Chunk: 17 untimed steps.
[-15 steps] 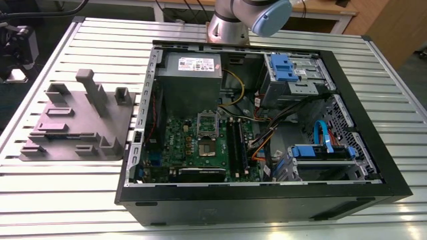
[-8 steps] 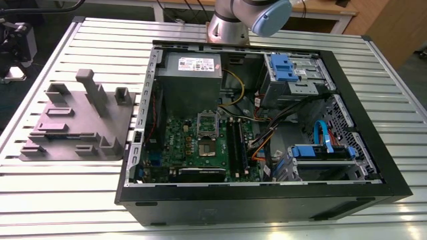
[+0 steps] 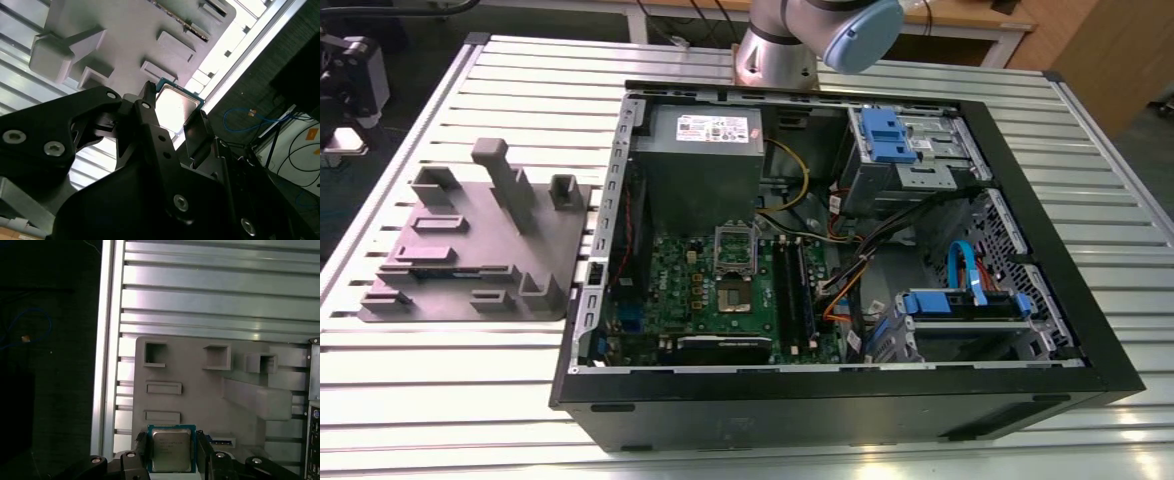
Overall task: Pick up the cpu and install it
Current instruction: 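Pick up the cpu and move it towards the insertion slot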
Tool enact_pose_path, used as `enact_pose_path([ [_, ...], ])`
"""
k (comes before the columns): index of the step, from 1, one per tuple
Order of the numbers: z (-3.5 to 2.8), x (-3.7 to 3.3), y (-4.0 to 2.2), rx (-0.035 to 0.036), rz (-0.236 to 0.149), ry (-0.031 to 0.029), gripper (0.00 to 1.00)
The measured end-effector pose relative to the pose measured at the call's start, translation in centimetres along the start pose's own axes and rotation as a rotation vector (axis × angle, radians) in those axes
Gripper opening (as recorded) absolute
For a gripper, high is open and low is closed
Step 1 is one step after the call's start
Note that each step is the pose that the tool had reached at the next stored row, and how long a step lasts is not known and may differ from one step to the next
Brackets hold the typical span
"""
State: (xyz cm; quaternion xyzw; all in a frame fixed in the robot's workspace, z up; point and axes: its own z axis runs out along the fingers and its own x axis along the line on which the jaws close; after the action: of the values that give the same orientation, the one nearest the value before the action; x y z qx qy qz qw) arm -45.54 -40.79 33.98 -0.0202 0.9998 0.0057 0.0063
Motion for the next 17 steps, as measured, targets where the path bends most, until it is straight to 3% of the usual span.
enact_pose_path([
  [17,-1.33,-0.02,0.04,0.0001,0.000,0.0000,0.47],
])
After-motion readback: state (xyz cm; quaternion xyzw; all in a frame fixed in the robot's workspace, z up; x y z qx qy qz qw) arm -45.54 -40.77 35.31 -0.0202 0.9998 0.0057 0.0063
